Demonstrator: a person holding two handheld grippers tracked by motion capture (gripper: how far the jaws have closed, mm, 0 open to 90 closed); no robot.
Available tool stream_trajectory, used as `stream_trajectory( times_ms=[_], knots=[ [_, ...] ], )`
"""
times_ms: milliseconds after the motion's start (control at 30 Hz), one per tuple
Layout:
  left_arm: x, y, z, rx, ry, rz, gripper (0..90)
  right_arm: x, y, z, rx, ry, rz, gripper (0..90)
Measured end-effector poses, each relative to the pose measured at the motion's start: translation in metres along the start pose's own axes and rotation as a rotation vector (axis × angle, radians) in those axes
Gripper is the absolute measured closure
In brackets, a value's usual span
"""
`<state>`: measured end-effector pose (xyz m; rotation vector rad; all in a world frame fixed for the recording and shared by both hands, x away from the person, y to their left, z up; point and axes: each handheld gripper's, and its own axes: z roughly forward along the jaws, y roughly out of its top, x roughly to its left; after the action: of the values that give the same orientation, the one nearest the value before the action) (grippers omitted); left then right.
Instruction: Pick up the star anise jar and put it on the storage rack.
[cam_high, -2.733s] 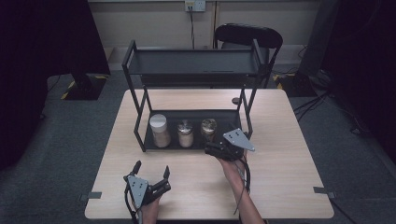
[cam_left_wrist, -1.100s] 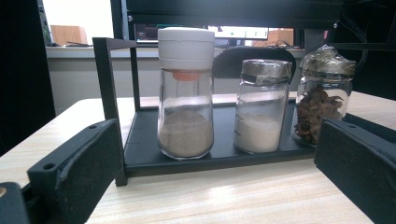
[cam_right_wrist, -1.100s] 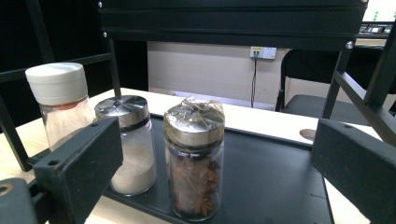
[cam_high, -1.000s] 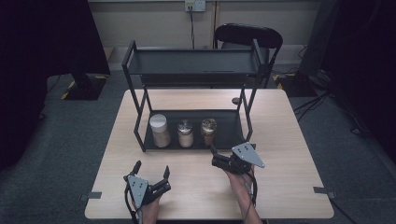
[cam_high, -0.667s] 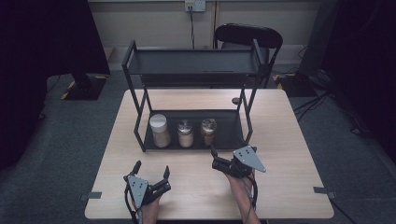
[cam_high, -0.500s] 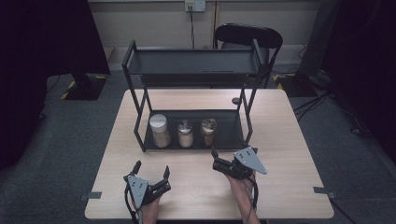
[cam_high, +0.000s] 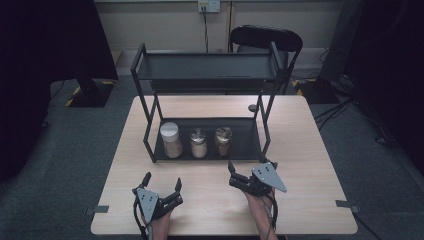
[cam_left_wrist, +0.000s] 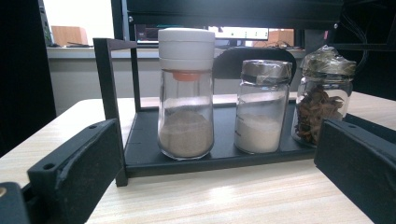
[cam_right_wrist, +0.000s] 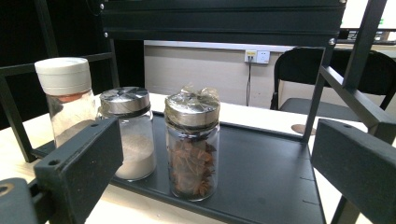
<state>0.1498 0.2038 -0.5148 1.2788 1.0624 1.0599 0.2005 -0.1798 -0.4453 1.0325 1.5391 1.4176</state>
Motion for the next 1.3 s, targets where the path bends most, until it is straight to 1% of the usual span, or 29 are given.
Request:
stream_trajectory(
  times_ms=[200, 600, 767, 867, 1033, 1133, 1300],
  knots=[
    [0.0, 0.0, 0.0, 0.0, 0.0, 0.0, 0.3, 0.001, -0.003, -0.005, -0.012, -0.01, 0.004, 1.2],
    [0.0, 0.0, 0.0, 0.0, -0.001, -0.002, 0.4, 0.004, -0.014, -0.01, -0.012, -0.018, 0.007, 1.2],
    [0.0, 0.0, 0.0, 0.001, -0.001, -0.002, 0.4, 0.005, -0.017, -0.012, -0.013, -0.031, 0.016, 1.2],
    [0.0, 0.0, 0.0, 0.0, -0.001, -0.003, 0.3, 0.005, -0.019, -0.013, -0.018, -0.039, 0.008, 1.2],
    [0.0, 0.0, 0.0, 0.001, -0.002, -0.002, 0.4, 0.007, -0.024, -0.015, -0.012, -0.052, 0.008, 1.2],
    [0.0, 0.0, 0.0, 0.001, -0.002, -0.002, 0.3, 0.007, -0.028, -0.016, -0.007, -0.056, 0.016, 1.2],
    [0.0, 0.0, 0.0, 0.001, -0.001, -0.002, 0.3, 0.007, -0.032, -0.016, 0.005, -0.065, 0.014, 1.3]
  ],
)
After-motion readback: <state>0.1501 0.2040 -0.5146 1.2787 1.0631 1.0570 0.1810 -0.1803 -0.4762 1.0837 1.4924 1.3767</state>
